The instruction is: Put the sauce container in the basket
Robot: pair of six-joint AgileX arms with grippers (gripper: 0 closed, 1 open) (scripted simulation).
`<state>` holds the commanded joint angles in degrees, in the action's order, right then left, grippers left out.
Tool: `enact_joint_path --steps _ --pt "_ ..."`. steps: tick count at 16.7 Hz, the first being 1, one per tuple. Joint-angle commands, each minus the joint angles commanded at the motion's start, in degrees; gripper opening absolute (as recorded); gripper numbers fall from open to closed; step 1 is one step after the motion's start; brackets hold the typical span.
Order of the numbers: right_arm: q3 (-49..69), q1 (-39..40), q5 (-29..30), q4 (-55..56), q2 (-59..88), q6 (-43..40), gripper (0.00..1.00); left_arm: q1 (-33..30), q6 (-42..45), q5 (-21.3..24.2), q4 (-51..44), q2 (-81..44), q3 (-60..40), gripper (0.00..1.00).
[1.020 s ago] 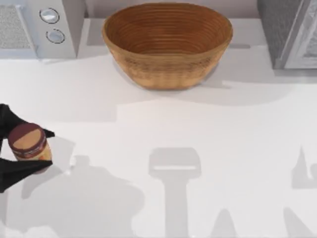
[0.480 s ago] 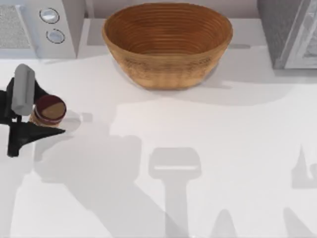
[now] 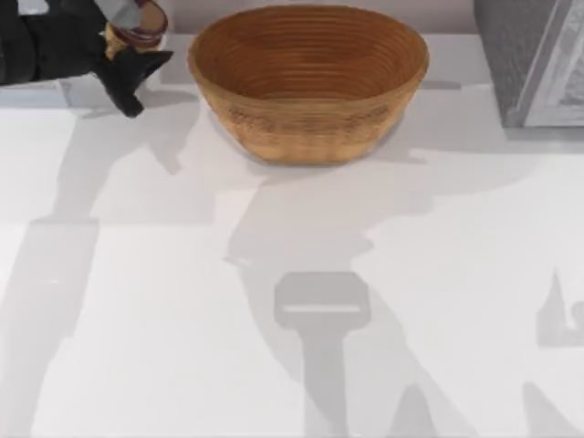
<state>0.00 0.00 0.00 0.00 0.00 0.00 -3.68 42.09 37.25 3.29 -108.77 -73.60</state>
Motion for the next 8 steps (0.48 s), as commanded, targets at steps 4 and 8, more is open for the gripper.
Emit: enact_joint_path --steps 4,8 --pt "0.0 0.0 0.0 0.0 0.0 0.0 1.0 -8.0 -21.9 -6.3 14.6 0.3 -1.4 0.0" --pt "0.0 0.0 0.0 0.0 0.0 0.0 1.0 -14.5 -34.5 -9.6 22.5 0.0 -1.2 0.0"
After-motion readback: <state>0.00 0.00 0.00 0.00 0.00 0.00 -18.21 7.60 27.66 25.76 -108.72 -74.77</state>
